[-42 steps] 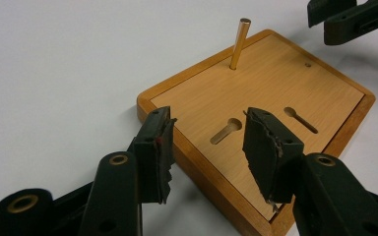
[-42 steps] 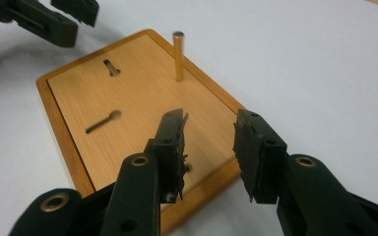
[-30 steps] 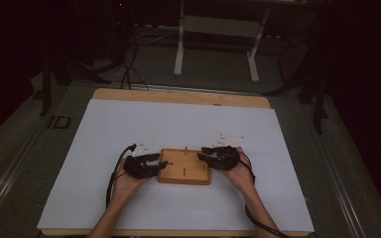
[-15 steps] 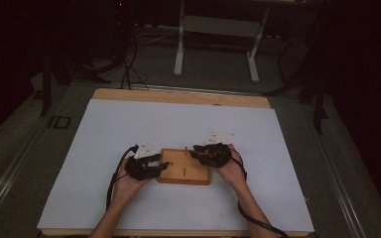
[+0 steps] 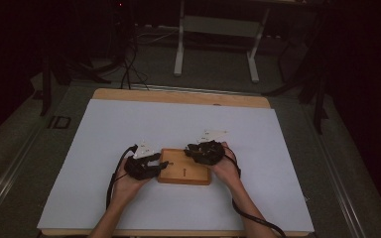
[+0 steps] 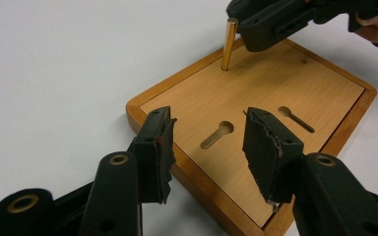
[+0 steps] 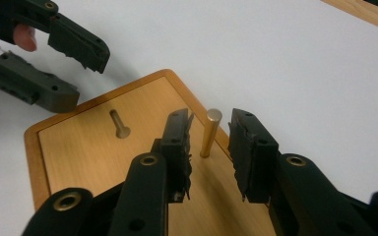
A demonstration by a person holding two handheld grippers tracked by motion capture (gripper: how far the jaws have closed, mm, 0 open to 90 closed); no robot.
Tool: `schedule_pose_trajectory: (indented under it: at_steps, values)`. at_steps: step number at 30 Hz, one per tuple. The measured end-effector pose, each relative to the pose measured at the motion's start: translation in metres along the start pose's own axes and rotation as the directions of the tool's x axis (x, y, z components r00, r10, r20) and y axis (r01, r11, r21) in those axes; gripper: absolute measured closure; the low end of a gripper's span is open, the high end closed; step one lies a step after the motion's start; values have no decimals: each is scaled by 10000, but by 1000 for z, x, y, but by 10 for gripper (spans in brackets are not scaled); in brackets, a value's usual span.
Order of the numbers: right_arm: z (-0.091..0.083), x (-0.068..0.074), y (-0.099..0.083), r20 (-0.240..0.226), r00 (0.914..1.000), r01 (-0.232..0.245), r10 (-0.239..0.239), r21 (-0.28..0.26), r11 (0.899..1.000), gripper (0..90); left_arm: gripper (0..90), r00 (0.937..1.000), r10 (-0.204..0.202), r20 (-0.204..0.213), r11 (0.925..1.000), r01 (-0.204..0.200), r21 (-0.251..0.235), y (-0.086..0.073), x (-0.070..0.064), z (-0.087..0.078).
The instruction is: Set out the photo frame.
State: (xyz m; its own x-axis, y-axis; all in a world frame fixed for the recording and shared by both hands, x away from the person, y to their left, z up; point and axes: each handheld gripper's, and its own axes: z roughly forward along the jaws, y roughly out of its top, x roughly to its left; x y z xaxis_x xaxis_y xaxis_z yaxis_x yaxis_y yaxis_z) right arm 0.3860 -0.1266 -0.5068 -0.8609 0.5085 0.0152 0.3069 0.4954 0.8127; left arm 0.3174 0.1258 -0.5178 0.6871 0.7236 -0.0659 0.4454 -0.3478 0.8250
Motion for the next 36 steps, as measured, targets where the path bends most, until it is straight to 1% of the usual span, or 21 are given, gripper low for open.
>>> schedule_pose_trajectory:
  at_steps: [2,5,7,9,10,11,12,13,16,18,19,21,24,29,34,36]
  values:
    - [1,0,0,3,10000,-33,33,10,10000,696,540,10000,25,-9,10000,-25,37,0,0,0]
    - [7,-3,1,-9,10000,-21,21,172,9998,698,540,10000,53,-27,10000,-53,71,0,-1,1]
    - [11,-4,1,-24,10000,-37,37,245,9997,711,540,10000,59,-39,9999,-59,114,0,0,2]
    - [16,-7,-1,-56,9999,-154,156,361,9992,737,539,10000,39,-41,9999,-39,124,0,0,2]
    - [16,-7,-1,-56,9999,-154,156,361,9992,737,539,10000,39,-41,9999,-39,124,0,0,2]
    - [17,-8,-1,-208,9995,-238,244,295,9993,770,539,10000,48,-50,9999,-47,111,0,0,2]
    - [17,-8,-1,-208,9995,-238,244,295,9993,770,539,10000,44,-49,9999,-43,103,0,0,2]
    - [17,-8,-1,-390,9989,-232,243,278,9993,820,539,10000,26,-53,10000,-26,87,0,0,2]
    - [18,-8,-1,-404,9988,-275,286,280,9992,829,539,10000,52,-61,9999,-52,111,0,-1,1]
    - [18,-8,-1,-471,9981,-374,387,272,9989,832,539,10000,48,-38,9999,-47,128,0,-1,1]
    - [18,-9,-2,-562,9971,-502,515,237,9985,833,539,10000,51,-38,9999,-50,143,0,-1,1]
    - [18,-10,-2,-603,9965,-563,575,218,9982,834,539,10000,61,-16,9998,-61,193,0,-1,1]
    - [18,-12,-3,-775,9940,-755,769,211,9969,837,540,9999,51,124,9997,-54,235,-1,-2,0]
    - [19,-17,-5,-1124,9877,-1076,1090,182,9940,836,552,9995,237,232,9996,-241,167,-4,-3,-1]
    - [20,-19,-4,-1324,9816,-1344,1376,333,9904,833,555,9989,331,332,9991,-340,258,-6,-4,-1]
    - [20,-22,-3,-1448,9779,-1457,1507,446,9883,833,555,9986,370,390,9990,-380,255,-7,-4,-1]
